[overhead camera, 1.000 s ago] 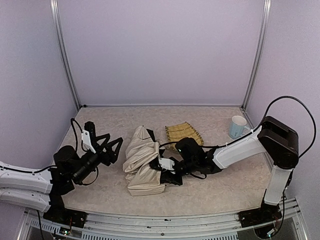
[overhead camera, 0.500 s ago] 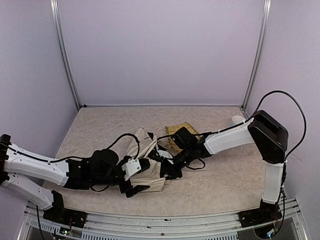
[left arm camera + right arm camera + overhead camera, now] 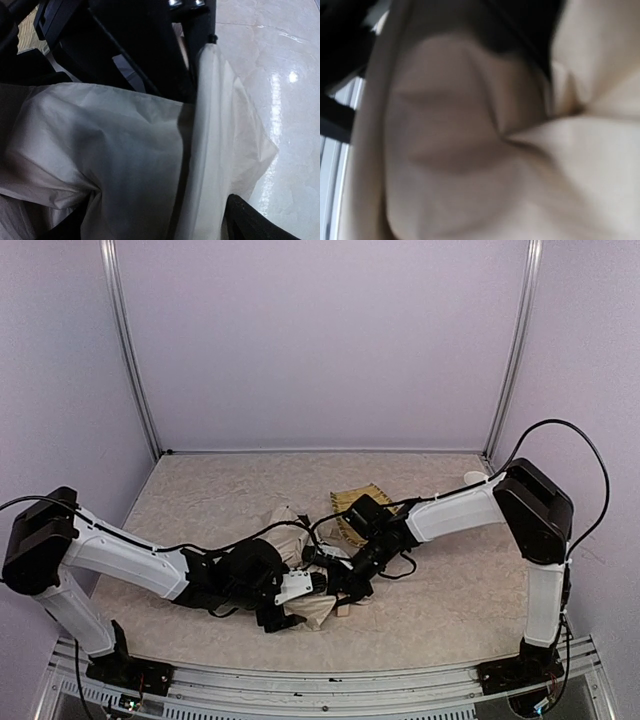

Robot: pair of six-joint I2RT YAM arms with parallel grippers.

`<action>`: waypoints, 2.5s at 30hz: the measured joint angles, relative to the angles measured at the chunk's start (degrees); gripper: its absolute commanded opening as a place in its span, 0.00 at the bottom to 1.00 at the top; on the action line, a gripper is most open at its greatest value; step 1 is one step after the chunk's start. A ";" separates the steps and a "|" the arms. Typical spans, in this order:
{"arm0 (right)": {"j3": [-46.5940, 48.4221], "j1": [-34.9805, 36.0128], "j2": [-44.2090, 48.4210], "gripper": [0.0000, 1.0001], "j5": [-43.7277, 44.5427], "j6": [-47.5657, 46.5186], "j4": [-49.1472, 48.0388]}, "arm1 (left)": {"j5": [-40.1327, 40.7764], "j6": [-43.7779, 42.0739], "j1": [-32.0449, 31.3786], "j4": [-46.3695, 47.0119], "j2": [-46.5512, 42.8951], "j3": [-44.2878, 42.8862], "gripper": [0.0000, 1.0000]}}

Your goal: Put away the umbrella

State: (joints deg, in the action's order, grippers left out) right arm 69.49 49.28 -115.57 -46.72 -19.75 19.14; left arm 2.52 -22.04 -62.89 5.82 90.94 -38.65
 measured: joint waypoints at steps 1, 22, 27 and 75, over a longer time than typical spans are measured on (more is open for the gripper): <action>-0.04 -0.33 0.07 0.19 -0.17 -0.04 0.28 | -0.55 0.11 0.52 -0.79 0.85 -1.07 0.74; -21.00 -3.85 27.69 0.73 18.14 9.79 -11.67 | -26.32 5.57 11.45 -23.54 17.51 -25.16 0.40; -31.76 4.15 36.44 0.77 28.11 1.81 -24.48 | -35.32 7.34 14.51 -26.12 20.22 -27.56 0.37; -18.84 9.29 9.73 0.26 39.98 -17.86 -31.87 | -46.51 15.34 22.25 -15.65 11.26 -17.66 0.74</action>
State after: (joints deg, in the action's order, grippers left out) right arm 50.65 58.57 -105.84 -6.74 -37.60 -12.73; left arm -43.99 -6.70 -40.64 -9.82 102.19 -56.31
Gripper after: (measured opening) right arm 0.283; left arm 0.738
